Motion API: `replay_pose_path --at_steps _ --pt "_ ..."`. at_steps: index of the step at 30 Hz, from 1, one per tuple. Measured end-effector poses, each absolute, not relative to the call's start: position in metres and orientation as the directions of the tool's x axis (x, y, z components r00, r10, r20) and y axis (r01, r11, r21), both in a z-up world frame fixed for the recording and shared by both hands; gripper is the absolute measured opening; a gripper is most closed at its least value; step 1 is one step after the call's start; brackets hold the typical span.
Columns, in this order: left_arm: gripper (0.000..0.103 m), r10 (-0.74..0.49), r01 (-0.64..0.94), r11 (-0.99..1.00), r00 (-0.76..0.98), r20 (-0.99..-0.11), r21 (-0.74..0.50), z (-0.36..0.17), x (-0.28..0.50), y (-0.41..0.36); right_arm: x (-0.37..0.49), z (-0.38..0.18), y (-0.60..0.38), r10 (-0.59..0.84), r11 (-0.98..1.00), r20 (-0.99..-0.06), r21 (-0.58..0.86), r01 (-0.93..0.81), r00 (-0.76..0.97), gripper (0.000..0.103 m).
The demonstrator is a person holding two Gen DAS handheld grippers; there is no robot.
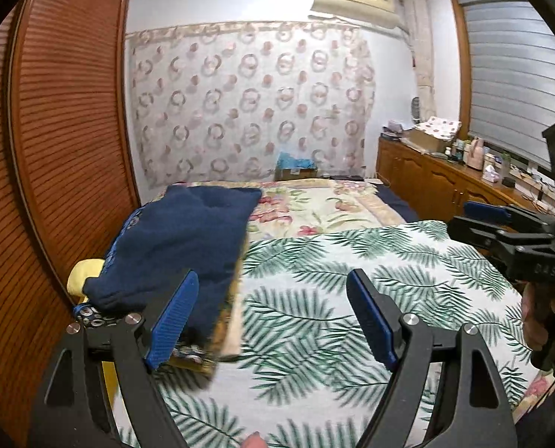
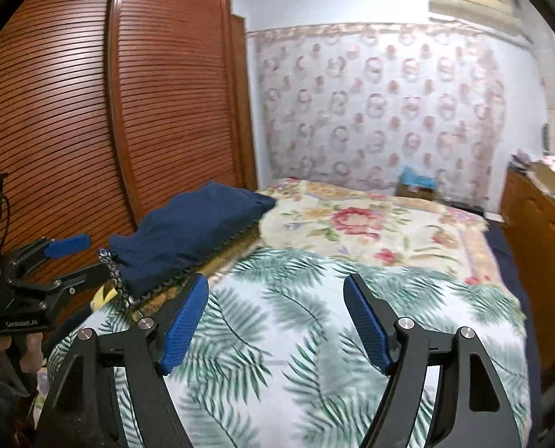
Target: Fold small clothes
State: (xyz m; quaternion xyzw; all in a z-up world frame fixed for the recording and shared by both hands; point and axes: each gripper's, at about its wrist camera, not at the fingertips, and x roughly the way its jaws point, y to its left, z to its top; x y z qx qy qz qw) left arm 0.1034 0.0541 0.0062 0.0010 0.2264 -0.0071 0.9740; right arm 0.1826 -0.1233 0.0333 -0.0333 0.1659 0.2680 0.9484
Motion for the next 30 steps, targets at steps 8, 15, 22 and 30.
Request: replay_pose_path --at_steps 8,15,22,30 --pt "0.082 -0.042 0.045 0.999 0.912 -0.409 -0.001 0.026 0.081 0.013 0.102 0.05 -0.171 0.398 0.915 -0.275 0.045 -0.402 0.875 0.081" --pt "0.082 -0.044 0.034 0.999 0.913 -0.407 -0.031 0.041 0.076 0.002 0.057 0.063 -0.196 0.33 0.944 -0.247 0.062 -0.325 0.911 0.081" --pt "0.082 -0.039 0.031 0.999 0.915 -0.403 -0.028 0.046 0.072 -0.005 0.035 0.068 -0.197 0.296 0.955 -0.241 0.086 -0.284 0.924 0.081" --pt "0.082 -0.042 0.031 0.999 0.913 -0.406 -0.032 0.048 0.069 -0.009 0.036 0.07 -0.182 0.294 0.956 -0.243 0.087 -0.281 0.924 0.081"
